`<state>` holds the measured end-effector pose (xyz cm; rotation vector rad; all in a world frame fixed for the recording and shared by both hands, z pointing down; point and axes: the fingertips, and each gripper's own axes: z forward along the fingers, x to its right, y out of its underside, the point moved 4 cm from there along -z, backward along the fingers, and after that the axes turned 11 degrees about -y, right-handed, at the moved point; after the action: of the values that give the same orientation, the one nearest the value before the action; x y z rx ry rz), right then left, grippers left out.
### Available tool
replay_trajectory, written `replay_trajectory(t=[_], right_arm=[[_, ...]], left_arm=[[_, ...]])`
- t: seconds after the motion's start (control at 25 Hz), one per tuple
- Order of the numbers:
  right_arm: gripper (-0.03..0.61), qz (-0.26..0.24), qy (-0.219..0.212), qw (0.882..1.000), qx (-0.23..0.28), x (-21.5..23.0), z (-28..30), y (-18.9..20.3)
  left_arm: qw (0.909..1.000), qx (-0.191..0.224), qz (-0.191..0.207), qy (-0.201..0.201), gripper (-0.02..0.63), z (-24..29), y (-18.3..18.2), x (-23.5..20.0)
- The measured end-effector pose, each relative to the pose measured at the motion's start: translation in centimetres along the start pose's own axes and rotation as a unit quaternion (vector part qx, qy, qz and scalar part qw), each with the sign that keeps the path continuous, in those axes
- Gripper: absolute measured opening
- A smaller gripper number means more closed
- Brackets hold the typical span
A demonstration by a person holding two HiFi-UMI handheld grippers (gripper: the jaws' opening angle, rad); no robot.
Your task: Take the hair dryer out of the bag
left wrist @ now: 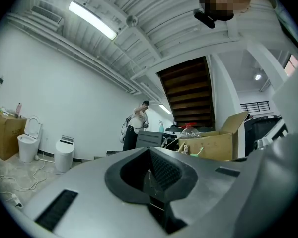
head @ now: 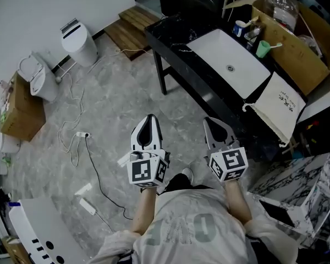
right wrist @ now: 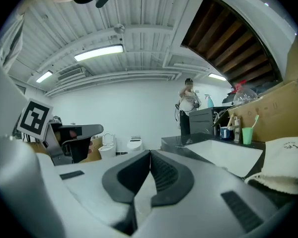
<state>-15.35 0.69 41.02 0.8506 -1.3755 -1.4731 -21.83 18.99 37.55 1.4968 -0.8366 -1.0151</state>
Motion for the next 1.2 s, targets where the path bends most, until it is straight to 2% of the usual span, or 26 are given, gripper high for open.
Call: replay_trajectory(t=[0.32, 0.76, 0.88, 1.0, 1.12, 1.2], right_arm=[[0.031, 0.008, 0.015, 1.0, 0.001, 3.0, 3.3, -1.0], [0.031, 0.003, 0.055, 0.998, 0.018, 5.8, 7.8, -3.7], [0.031, 0.004, 0.101, 0.994, 0.032, 6.9, 7.0, -4.3], [0.031, 0.011, 0.181, 0.982, 0.048, 9.1, 4.8, -4.7], [0.031, 0.015, 0.257, 0.964, 0.059, 11.2, 1.6, -4.7], [0.031, 0.016, 0.305, 0.95, 0.064, 12.1, -0.9, -4.5]], left_arm=[[0.9993, 0.003, -0.013, 0.034, 0.028, 5.1, 0.5, 1.8], [0.9987, -0.004, -0.006, 0.05, 0.028, 10.8, -0.6, 0.1], [0.9966, -0.006, -0.005, 0.082, 0.028, 12.5, -0.7, 1.0], [0.9902, -0.013, -0.008, 0.139, 0.028, 14.8, -0.5, 3.6], [0.9781, -0.017, -0.007, 0.207, 0.028, 16.8, 0.0, 7.6], [0.9668, -0.017, -0.002, 0.255, 0.028, 17.5, 0.4, 10.7]])
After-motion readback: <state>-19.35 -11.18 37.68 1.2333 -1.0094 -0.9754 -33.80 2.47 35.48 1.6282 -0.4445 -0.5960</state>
